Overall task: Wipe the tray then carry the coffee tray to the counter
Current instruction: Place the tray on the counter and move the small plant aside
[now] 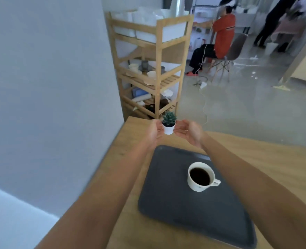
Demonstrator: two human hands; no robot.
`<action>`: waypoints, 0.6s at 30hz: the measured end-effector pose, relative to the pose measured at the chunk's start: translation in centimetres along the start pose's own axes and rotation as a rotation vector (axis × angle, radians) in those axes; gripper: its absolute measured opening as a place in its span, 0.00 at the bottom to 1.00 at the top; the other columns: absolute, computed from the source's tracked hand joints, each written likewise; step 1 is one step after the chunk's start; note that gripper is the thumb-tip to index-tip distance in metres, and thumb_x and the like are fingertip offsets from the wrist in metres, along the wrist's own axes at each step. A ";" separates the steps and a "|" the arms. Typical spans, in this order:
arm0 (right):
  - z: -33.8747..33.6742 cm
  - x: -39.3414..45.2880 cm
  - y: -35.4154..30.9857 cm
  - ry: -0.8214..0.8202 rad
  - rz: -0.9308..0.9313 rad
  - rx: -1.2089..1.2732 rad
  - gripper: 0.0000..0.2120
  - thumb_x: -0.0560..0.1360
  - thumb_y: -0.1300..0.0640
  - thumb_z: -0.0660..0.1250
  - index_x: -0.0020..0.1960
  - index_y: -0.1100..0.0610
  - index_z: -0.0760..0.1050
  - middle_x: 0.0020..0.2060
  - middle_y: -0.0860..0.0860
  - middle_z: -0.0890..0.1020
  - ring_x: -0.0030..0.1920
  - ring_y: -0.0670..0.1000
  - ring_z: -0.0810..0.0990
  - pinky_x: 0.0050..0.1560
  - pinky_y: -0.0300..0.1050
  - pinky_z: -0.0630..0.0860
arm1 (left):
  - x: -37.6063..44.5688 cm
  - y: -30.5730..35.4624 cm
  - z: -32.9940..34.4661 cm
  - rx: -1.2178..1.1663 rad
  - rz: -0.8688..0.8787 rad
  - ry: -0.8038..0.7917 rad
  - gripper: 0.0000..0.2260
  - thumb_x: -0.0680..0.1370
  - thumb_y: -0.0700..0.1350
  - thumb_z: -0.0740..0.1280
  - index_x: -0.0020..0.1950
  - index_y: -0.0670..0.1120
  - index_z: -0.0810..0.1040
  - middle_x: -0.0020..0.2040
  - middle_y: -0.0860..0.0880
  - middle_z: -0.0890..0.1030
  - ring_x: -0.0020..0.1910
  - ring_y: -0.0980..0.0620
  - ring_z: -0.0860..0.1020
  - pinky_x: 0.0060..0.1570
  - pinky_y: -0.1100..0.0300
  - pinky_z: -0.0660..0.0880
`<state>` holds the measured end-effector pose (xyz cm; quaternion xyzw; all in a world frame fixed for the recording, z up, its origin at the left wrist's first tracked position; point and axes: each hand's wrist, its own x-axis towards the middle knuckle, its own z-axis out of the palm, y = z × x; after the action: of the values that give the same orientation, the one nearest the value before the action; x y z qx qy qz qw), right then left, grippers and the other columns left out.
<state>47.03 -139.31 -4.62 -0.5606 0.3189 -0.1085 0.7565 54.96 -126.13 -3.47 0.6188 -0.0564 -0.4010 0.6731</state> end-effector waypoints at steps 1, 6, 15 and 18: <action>1.7 1.1 0.5 -0.023 0.025 -0.017 0.15 0.81 0.56 0.52 0.47 0.59 0.76 0.42 0.56 0.78 0.43 0.54 0.78 0.48 0.45 0.76 | 0.9 0.0 -1.8 -0.027 -0.022 0.026 0.20 0.82 0.47 0.51 0.68 0.41 0.72 0.65 0.42 0.76 0.57 0.46 0.78 0.52 0.55 0.72; 8.2 5.3 3.7 -0.069 0.111 -0.063 0.14 0.81 0.58 0.51 0.54 0.61 0.74 0.41 0.54 0.79 0.41 0.51 0.77 0.45 0.43 0.75 | 3.9 -0.5 -8.4 -0.059 -0.068 0.101 0.21 0.83 0.47 0.50 0.72 0.41 0.68 0.67 0.40 0.74 0.52 0.48 0.75 0.37 0.61 0.69; 12.0 11.3 7.2 -0.020 0.189 -0.030 0.15 0.80 0.54 0.53 0.59 0.60 0.73 0.45 0.53 0.77 0.47 0.51 0.76 0.58 0.48 0.73 | 9.0 -1.8 -12.8 -0.054 -0.097 0.133 0.20 0.81 0.49 0.52 0.68 0.42 0.73 0.56 0.46 0.78 0.46 0.52 0.76 0.40 0.58 0.71; 12.4 11.8 7.4 -0.034 0.175 -0.010 0.19 0.81 0.53 0.53 0.67 0.60 0.69 0.57 0.56 0.77 0.55 0.53 0.75 0.59 0.48 0.71 | 10.0 -2.0 -13.4 -0.099 -0.082 0.126 0.21 0.80 0.50 0.52 0.68 0.44 0.74 0.62 0.44 0.79 0.53 0.50 0.76 0.48 0.55 0.70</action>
<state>62.23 -133.23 -13.54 -0.5363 0.3541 -0.0308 0.7656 68.35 -121.53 -12.51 0.6106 0.0312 -0.3910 0.6880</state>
